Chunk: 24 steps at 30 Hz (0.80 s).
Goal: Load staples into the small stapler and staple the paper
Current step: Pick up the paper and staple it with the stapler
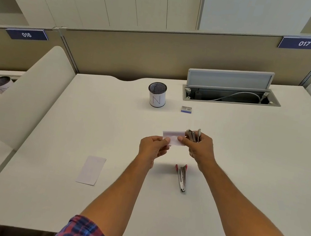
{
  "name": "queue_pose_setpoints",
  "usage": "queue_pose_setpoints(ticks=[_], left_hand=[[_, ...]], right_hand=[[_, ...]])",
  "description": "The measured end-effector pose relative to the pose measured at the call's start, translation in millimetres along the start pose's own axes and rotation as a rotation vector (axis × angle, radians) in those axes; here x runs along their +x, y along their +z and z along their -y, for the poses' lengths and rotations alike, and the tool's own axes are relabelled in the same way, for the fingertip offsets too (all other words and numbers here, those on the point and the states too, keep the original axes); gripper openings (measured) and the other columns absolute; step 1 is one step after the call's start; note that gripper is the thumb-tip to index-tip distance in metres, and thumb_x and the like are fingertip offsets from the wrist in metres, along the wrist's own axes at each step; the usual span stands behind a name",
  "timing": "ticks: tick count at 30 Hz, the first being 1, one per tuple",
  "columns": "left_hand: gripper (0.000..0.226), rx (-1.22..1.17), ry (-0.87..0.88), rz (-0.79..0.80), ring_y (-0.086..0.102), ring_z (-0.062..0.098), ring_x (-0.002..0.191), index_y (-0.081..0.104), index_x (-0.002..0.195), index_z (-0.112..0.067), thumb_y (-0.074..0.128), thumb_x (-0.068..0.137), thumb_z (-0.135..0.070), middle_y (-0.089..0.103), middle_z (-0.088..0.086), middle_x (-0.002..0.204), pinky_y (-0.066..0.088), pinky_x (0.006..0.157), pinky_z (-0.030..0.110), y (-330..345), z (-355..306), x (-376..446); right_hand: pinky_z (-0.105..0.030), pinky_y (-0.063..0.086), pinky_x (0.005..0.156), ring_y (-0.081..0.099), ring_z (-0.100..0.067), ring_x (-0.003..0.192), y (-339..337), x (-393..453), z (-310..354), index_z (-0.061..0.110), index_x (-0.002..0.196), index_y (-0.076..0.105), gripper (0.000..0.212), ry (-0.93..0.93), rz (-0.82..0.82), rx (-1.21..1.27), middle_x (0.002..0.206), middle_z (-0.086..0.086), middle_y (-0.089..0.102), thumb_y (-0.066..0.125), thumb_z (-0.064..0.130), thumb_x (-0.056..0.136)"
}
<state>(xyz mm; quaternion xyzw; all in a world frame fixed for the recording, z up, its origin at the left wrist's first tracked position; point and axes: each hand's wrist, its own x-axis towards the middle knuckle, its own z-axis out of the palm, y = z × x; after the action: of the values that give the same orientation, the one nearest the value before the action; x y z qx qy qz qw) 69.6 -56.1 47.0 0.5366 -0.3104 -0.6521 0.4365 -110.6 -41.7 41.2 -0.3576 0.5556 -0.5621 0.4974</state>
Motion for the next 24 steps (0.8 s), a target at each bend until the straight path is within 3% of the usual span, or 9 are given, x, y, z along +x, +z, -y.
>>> queue_pose_setpoints(ticks=[8, 11, 15, 21, 24], left_hand=[[0.013, -0.022, -0.021, 0.065, 0.072, 0.019, 0.068, 0.072, 0.089, 0.002, 0.081, 0.082, -0.003, 0.074, 0.012, 0.073, 0.061, 0.066, 0.024, -3.9, -7.6, -3.5], [0.011, -0.047, -0.01, 0.047, 0.072, 0.018, 0.065, 0.072, 0.086, 0.001, 0.081, 0.082, -0.001, 0.074, 0.015, 0.075, 0.06, 0.063, 0.022, -4.0, -9.4, -4.1], [0.01, -0.092, -0.004, 0.021, 0.074, 0.019, 0.068, 0.07, 0.085, 0.0, 0.08, 0.082, 0.0, 0.076, 0.016, 0.078, 0.06, 0.062, 0.022, -4.3, -10.1, -4.1], [0.013, -0.13, -0.015, 0.035, 0.074, 0.02, 0.071, 0.069, 0.088, 0.003, 0.08, 0.082, 0.001, 0.075, 0.017, 0.078, 0.06, 0.065, 0.022, -5.1, -12.3, -4.7], [0.018, -0.125, -0.024, 0.038, 0.074, 0.02, 0.072, 0.068, 0.091, 0.003, 0.082, 0.081, -0.002, 0.075, 0.015, 0.077, 0.06, 0.066, 0.022, -5.9, -11.0, -4.0]], right_hand=[[-0.022, 0.032, 0.04, 0.035, -0.011, 0.042, -2.1, -0.7, 2.1, 0.003, 0.089, 0.074, 0.033, -0.033, 0.044, -0.09, 0.055, 0.004, 0.051, 0.094, 0.022, 0.07], [-0.023, 0.027, 0.042, 0.031, -0.014, 0.045, -0.9, -0.9, 2.5, -0.001, 0.085, 0.067, 0.048, -0.031, 0.053, -0.037, 0.055, 0.0, 0.043, 0.088, 0.041, 0.077], [-0.024, 0.032, 0.045, 0.041, -0.012, 0.049, 0.7, -0.4, 6.3, 0.013, 0.099, 0.075, 0.062, 0.079, 0.065, -0.022, 0.076, -0.007, 0.07, 0.068, 0.071, 0.08], [-0.023, 0.031, 0.044, 0.04, -0.013, 0.048, -5.0, -1.3, -2.2, 0.008, 0.098, 0.075, 0.034, 0.03, 0.076, 0.062, 0.081, -0.01, 0.073, 0.084, 0.037, 0.084], [-0.022, 0.03, 0.044, 0.04, -0.012, 0.046, -5.3, -0.4, -2.4, 0.005, 0.096, 0.074, 0.031, 0.027, 0.081, 0.07, 0.082, -0.012, 0.074, 0.084, 0.033, 0.084]])
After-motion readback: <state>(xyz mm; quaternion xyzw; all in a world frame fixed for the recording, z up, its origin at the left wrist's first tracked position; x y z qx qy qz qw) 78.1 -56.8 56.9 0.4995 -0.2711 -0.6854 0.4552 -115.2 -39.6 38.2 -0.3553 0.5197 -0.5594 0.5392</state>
